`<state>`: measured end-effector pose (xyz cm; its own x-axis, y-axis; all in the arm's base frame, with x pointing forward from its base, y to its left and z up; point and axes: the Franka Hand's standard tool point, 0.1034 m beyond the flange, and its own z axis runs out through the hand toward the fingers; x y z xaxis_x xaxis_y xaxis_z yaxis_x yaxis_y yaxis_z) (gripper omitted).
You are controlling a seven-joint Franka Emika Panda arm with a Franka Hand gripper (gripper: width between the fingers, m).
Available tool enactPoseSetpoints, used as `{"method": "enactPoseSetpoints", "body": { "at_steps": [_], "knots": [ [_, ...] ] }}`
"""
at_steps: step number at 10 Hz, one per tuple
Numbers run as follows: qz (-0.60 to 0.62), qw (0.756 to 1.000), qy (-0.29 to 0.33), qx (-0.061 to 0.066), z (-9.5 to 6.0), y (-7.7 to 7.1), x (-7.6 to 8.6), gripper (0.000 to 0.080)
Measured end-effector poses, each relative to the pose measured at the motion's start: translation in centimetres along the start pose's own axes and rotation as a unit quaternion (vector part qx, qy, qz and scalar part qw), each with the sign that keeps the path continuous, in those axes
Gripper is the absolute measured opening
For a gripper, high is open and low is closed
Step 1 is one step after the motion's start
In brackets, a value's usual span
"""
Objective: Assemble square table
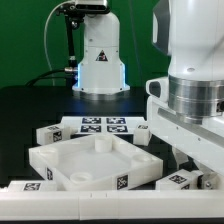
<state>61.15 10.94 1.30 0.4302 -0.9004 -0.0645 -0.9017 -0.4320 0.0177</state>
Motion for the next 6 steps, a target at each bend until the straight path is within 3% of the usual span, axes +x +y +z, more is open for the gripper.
{"method": "enactPoseSetpoints", "body": {
  "at_steps": [3, 5, 6],
  "knots": [
    [-0.017, 1.0, 0.0, 0.006, -0.8, -0.3, -0.1, 0.021],
    [-0.031, 0.999, -0.003, 0.017, -3.3, -0.4, -1.2, 0.021],
    [-0.036, 0.999, -0.007, 0.02, -4.8, 0.3, -1.8, 0.021]
  ]
}}
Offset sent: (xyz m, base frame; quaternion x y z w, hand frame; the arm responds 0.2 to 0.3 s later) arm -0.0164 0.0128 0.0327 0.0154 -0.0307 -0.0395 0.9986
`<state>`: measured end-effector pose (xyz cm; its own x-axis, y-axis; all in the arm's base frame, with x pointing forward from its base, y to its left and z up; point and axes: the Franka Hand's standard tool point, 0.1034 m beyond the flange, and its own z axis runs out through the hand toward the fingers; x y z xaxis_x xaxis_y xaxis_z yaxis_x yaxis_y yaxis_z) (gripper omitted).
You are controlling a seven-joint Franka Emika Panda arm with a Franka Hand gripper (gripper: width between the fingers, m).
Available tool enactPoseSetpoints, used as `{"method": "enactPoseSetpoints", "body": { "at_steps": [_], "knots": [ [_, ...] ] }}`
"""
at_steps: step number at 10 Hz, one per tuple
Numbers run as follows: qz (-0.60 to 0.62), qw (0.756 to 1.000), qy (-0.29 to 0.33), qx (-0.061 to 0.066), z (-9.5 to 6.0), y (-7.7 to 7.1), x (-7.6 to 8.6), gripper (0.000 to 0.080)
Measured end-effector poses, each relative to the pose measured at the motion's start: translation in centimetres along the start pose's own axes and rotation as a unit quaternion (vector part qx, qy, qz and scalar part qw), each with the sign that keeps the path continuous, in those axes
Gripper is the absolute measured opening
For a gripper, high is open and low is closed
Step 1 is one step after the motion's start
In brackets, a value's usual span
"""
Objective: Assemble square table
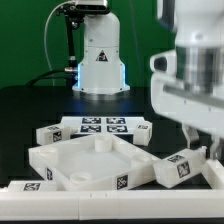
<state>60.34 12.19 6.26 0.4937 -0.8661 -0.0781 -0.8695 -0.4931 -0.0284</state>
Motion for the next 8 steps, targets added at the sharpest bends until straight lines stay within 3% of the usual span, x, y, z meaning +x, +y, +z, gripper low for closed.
{"method": "enactPoseSetpoints", "body": {
  "at_steps": [1, 2, 3, 5, 7, 8],
  "knots": [
    [-0.003, 1.0, -0.004, 0.001, -1.1, 0.9, -0.6, 0.0127],
    [0.003, 1.0, -0.005, 0.0, -2.0, 1.6, -1.5, 0.0127],
    [0.008, 1.0, 0.002, -0.011, -2.4, 2.2, -3.0, 0.0115],
    [0.0, 1.0, 0.0, -0.011, -2.2, 2.2, -3.2, 0.0105],
    [-0.001, 1.0, 0.0, -0.012, -2.1, 2.2, -3.2, 0.0105],
    [-0.022, 1.0, 0.003, -0.011, -1.6, 2.3, -3.0, 0.0193]
  ]
}}
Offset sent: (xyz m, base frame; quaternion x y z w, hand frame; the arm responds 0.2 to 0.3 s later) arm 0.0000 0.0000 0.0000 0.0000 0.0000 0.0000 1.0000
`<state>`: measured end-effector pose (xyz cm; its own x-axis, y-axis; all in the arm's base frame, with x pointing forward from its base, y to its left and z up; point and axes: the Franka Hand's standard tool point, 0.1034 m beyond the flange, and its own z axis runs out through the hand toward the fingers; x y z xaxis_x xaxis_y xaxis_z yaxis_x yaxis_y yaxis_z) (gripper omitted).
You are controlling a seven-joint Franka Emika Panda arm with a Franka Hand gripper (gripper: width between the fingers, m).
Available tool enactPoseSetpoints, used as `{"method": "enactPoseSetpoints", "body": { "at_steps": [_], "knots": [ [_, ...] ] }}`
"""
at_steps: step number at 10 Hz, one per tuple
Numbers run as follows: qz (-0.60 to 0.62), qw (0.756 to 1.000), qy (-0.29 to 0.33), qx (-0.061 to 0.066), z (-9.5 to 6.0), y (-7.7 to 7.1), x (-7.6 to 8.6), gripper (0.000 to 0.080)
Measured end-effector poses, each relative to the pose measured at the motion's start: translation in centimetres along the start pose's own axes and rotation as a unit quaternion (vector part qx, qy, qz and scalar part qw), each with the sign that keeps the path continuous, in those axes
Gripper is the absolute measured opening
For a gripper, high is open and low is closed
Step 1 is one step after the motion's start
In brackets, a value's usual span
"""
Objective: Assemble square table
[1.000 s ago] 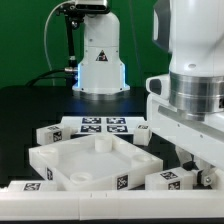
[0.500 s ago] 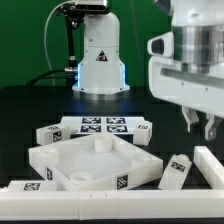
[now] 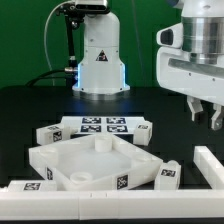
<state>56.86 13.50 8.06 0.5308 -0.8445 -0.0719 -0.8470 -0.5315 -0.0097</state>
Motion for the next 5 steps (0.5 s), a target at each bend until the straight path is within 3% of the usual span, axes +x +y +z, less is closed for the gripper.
{"method": "enactPoseSetpoints", "body": {
  "at_steps": [1, 2, 3, 4, 5],
  "knots": [
    [-0.031, 1.0, 0.003, -0.005, 1.3, 0.2, 0.8, 0.0374],
    [-0.069, 0.998, 0.002, -0.006, 0.9, -0.7, 2.6, 0.0374],
    [-0.088, 0.996, 0.01, 0.007, -0.4, -2.7, 4.6, 0.0567],
    [-0.103, 0.994, 0.023, 0.008, -1.2, -3.7, 4.1, 0.0624],
    [-0.108, 0.994, 0.021, 0.008, -1.1, -3.8, 3.4, 0.0624]
  ]
}}
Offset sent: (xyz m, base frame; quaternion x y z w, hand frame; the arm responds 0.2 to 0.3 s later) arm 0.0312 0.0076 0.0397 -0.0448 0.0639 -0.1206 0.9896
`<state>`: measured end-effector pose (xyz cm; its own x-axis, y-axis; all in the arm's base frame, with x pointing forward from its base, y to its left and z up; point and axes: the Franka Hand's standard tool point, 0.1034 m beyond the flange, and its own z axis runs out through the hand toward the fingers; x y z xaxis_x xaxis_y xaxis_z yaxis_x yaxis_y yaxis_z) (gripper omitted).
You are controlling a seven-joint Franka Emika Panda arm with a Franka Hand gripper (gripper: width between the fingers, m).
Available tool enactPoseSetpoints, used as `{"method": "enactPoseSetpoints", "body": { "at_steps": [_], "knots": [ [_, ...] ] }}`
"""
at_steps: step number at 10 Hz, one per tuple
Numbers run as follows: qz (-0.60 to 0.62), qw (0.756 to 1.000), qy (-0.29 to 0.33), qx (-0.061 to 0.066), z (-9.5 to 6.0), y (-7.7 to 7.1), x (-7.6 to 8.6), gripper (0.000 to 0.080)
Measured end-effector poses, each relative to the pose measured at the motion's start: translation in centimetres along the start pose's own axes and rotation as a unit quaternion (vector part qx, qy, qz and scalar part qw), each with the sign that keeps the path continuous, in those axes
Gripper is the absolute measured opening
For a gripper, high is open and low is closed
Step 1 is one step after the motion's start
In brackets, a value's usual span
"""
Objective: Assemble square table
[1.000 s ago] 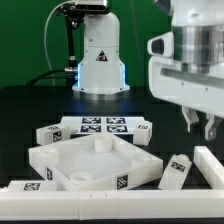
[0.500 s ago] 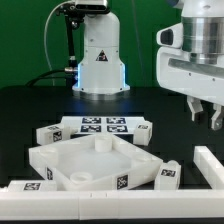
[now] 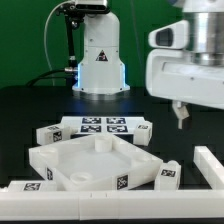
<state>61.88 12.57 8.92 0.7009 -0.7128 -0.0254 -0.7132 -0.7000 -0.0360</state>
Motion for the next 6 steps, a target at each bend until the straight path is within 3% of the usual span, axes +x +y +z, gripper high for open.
{"method": "enactPoseSetpoints", "body": {
  "at_steps": [2, 4, 5, 6],
  "knots": [
    [-0.028, 1.0, 0.002, -0.002, 0.3, 0.4, 0.7, 0.0644],
    [-0.137, 0.99, 0.027, 0.005, 1.3, 0.7, 4.6, 0.0649],
    [-0.176, 0.984, 0.034, 0.006, 2.5, 0.6, 4.6, 0.0649],
    [-0.203, 0.979, 0.035, 0.005, 2.6, 0.6, 4.8, 0.0649]
  ]
}}
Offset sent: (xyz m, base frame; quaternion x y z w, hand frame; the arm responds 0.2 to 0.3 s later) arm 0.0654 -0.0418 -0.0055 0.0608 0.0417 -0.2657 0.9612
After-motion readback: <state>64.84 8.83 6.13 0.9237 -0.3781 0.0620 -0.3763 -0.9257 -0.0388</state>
